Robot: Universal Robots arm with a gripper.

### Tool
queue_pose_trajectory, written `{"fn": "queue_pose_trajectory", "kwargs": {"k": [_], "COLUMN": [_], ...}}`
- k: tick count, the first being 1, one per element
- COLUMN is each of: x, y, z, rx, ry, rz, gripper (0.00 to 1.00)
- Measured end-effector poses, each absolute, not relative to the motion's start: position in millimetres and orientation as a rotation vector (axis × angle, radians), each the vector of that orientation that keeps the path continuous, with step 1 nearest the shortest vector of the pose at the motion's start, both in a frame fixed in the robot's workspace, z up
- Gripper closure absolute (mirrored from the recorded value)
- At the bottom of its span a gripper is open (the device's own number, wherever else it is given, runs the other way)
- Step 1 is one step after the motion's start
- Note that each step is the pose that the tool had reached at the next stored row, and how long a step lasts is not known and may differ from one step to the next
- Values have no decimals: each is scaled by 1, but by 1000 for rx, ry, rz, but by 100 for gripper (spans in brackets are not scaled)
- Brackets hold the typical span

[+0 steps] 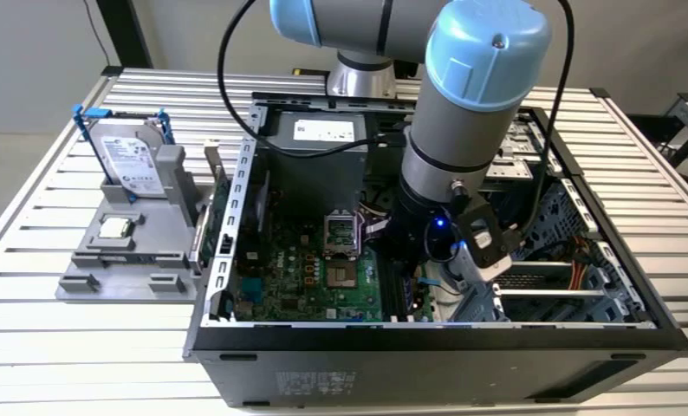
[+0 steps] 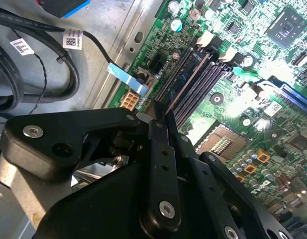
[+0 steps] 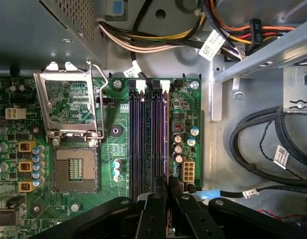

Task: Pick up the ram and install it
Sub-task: 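Insert the ram into the slot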

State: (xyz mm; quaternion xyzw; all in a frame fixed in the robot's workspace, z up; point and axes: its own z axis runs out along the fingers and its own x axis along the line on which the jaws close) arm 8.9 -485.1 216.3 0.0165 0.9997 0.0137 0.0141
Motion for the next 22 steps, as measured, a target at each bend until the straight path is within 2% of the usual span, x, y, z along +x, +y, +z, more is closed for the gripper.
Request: {"fn": "queue_pose_trajectory", "kwargs": {"k": [15,16,19,22], "x": [9,9,9,9], "y": [-485,-485,-485,-485], "z": [213,213,213,227], "rx": [61,62,62,64], "ry": [3115,3115,3115,3115], "rz": [42,42,42,42], "gripper": [100,0,0,0]}}
